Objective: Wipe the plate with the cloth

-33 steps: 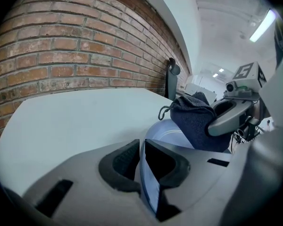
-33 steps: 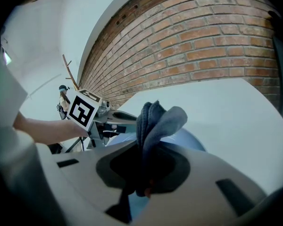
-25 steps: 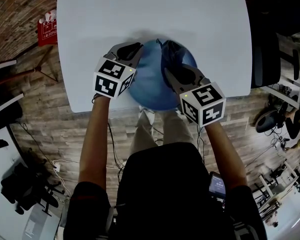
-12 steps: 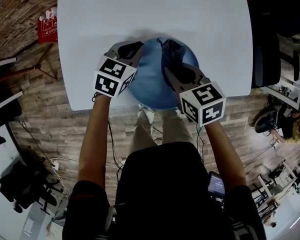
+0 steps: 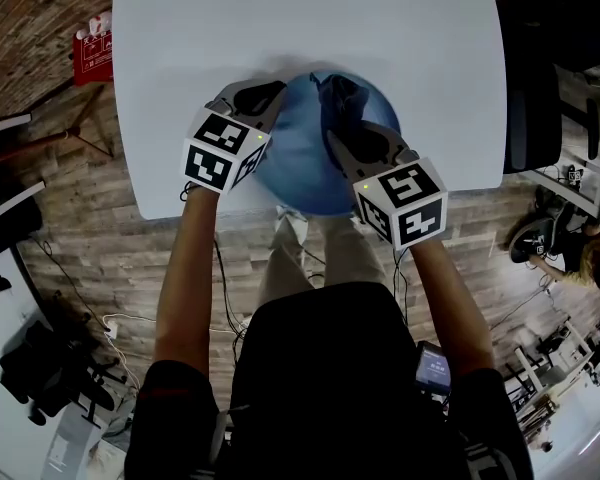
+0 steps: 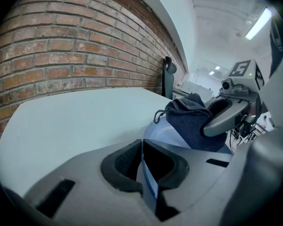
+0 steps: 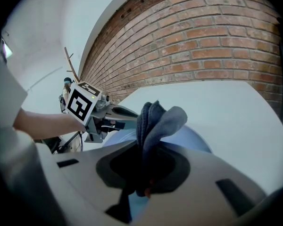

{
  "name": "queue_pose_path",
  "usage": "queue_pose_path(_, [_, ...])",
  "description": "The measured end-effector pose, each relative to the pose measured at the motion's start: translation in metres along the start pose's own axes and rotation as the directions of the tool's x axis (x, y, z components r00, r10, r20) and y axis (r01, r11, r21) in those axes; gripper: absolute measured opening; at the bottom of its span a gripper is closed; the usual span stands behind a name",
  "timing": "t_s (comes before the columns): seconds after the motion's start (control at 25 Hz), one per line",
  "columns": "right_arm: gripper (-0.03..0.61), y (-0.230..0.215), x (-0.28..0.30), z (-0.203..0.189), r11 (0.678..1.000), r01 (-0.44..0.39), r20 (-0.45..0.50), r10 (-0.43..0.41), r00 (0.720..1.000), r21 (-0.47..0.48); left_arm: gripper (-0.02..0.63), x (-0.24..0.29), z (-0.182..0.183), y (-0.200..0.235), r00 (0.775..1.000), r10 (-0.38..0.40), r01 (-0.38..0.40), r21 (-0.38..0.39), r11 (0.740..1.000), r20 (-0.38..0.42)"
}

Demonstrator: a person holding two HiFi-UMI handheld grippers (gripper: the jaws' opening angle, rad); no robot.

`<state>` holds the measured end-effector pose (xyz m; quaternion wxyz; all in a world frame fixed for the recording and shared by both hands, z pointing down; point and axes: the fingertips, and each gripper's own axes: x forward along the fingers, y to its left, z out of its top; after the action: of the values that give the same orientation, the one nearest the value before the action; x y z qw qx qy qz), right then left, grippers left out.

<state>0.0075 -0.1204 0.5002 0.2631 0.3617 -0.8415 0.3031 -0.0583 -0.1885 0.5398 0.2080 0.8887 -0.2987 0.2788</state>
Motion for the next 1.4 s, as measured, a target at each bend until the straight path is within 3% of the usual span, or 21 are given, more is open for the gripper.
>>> queue_pose_path(0.52, [0.060, 0.010, 0.021, 0.004, 0.982, -0.015, -0.115, -0.007, 0.993, -0.189, 0.029, -0.001, 0.000, -0.002, 1.000, -0.015, 0.015, 0.005, 1.000, -0.007])
queue_pose_path(1.4, [0.060, -0.001, 0.046, -0.004, 0.968, 0.011, -0.202, -0.064, 0.977, -0.251, 0.029, -0.001, 0.001, -0.004, 1.000, -0.015, 0.015, 0.022, 1.000, -0.012])
